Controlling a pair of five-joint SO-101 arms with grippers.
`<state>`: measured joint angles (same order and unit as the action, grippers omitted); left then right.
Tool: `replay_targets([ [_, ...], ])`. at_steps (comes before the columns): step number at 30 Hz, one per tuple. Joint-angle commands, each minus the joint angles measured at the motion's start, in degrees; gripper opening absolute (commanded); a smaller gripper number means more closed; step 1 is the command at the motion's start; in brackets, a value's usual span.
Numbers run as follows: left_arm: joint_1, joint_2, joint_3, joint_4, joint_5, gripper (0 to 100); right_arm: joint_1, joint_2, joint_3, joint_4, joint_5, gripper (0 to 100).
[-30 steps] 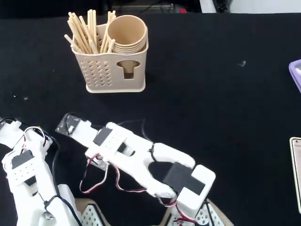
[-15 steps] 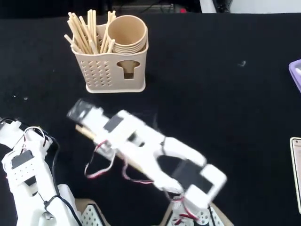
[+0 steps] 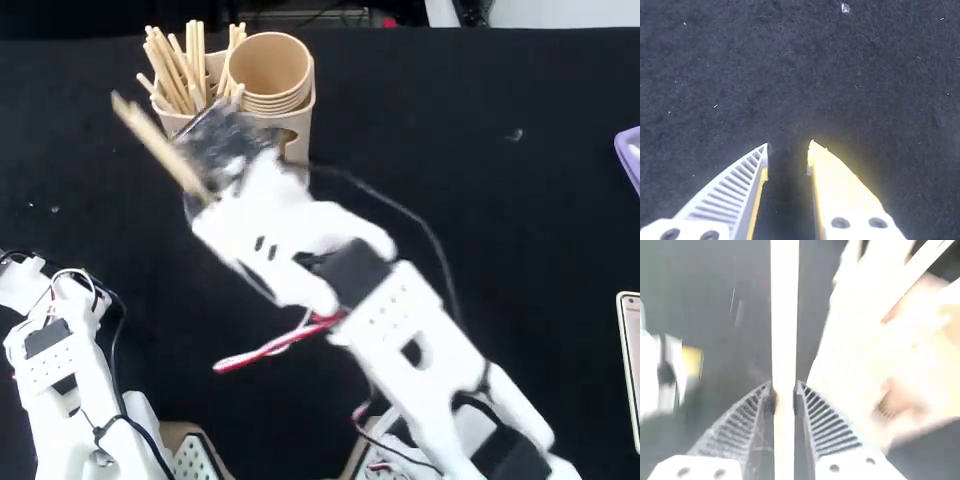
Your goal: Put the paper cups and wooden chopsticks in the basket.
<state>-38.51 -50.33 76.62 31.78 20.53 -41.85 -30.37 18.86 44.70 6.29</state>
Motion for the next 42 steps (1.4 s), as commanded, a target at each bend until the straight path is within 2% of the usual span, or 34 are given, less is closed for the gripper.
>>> replay_targets([
  [1,0.0,-1.3,-3.4,-1.1,0.3,14,2.8,-2.3,-2.9,-18.3,-0.5,1.1],
  [6,0.7,-1.3,-3.4,-1.1,0.2,14,4.7,6.2,-3.9,-38.9,-0.8,1.1],
  [9,1.0,-1.3,-3.3,-1.1,0.2,14,5.7,13.4,-6.6,-46.9,-0.4,1.1],
  [17,1.2,-1.2,-3.3,-1.1,0.2,14,10.8,29.6,-22.8,-48.9,-0.7,1.1],
  [22,1.2,-1.3,-3.3,-1.1,0.2,14,11.5,37.1,-31.9,-40.9,-0.9,2.6],
  [27,1.2,-1.3,-3.3,-1.1,0.2,14,11.6,40.6,-36.8,-35.5,-7.7,14.5],
  [35,1.2,-1.3,-3.3,-1.1,0.2,14,12.0,37.8,-41.2,-26.9,-8.1,14.5],
  [39,1.2,-1.3,-3.3,-1.1,0.2,14,12.7,30.0,-41.5,-15.6,-8.1,14.5],
  [42,1.2,-1.3,-3.3,-1.1,0.2,14,14.5,22.2,-41.0,-0.8,-8.1,14.4],
])
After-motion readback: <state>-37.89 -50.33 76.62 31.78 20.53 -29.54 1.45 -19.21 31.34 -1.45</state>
